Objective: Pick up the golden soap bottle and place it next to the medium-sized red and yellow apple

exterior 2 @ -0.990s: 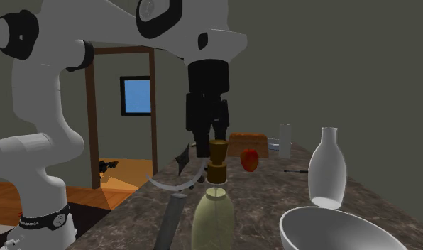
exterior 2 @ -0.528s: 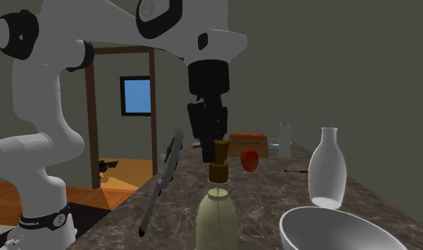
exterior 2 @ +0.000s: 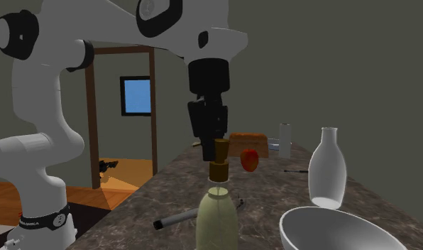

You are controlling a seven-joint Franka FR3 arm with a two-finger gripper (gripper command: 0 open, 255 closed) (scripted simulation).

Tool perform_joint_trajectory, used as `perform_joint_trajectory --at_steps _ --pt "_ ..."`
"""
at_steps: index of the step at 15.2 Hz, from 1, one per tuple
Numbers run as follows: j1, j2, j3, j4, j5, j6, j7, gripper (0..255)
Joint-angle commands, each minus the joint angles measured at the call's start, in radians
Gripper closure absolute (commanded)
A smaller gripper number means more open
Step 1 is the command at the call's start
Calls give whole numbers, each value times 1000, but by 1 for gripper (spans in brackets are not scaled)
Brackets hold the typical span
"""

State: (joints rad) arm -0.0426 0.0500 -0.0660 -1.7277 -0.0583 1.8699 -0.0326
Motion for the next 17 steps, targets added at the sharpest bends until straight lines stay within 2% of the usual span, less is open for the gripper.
perform_joint_trajectory --at_steps 1,17 --pt "0 -2 0 18 0 -19 -1 255" --pt "0 38 0 286 5 -247 -14 255"
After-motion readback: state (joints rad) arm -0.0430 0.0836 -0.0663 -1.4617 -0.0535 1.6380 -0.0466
